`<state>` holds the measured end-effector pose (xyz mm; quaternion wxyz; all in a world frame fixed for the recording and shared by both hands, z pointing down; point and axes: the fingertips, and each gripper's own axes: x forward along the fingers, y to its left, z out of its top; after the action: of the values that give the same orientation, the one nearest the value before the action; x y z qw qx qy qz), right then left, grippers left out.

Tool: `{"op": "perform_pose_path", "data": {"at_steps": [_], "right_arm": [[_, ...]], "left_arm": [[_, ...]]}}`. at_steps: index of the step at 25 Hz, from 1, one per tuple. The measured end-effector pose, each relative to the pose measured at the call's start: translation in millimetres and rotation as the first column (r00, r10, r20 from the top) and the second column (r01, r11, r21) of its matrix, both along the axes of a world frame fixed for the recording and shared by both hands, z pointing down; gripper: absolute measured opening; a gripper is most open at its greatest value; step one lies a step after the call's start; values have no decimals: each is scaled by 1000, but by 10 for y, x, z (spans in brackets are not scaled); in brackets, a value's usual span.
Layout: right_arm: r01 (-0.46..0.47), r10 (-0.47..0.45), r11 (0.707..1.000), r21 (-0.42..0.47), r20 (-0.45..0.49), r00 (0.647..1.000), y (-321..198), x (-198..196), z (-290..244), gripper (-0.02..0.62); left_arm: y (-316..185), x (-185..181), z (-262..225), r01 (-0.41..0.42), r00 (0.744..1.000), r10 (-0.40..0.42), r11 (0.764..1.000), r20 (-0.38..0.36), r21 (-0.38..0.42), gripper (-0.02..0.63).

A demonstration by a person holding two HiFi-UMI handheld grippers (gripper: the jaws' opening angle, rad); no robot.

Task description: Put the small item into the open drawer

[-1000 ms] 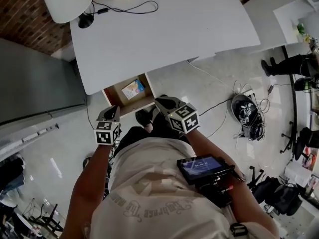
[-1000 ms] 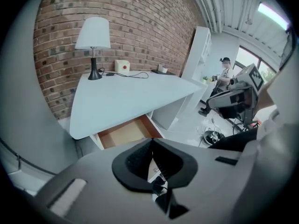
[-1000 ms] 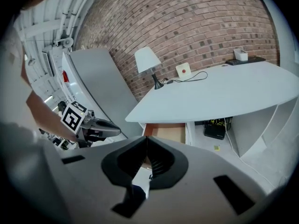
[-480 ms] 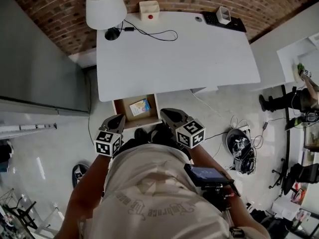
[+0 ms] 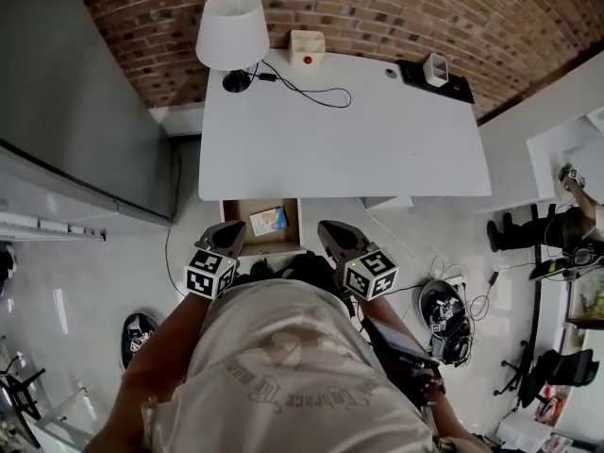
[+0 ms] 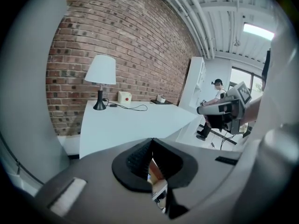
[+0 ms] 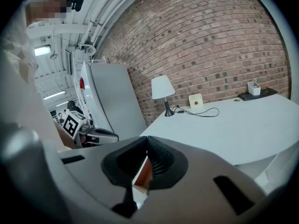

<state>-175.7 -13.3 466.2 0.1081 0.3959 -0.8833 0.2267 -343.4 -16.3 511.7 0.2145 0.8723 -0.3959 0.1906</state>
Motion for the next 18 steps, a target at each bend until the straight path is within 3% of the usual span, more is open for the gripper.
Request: {"op": "perform_pose_path", "data": {"at_steps": [18], "right_arm": [[-18,18,1000,7,-6,1000,157,98,0,6]], "left_arm": [[192,-88,-50,39,999,-38,999,-24,15,6]]}}
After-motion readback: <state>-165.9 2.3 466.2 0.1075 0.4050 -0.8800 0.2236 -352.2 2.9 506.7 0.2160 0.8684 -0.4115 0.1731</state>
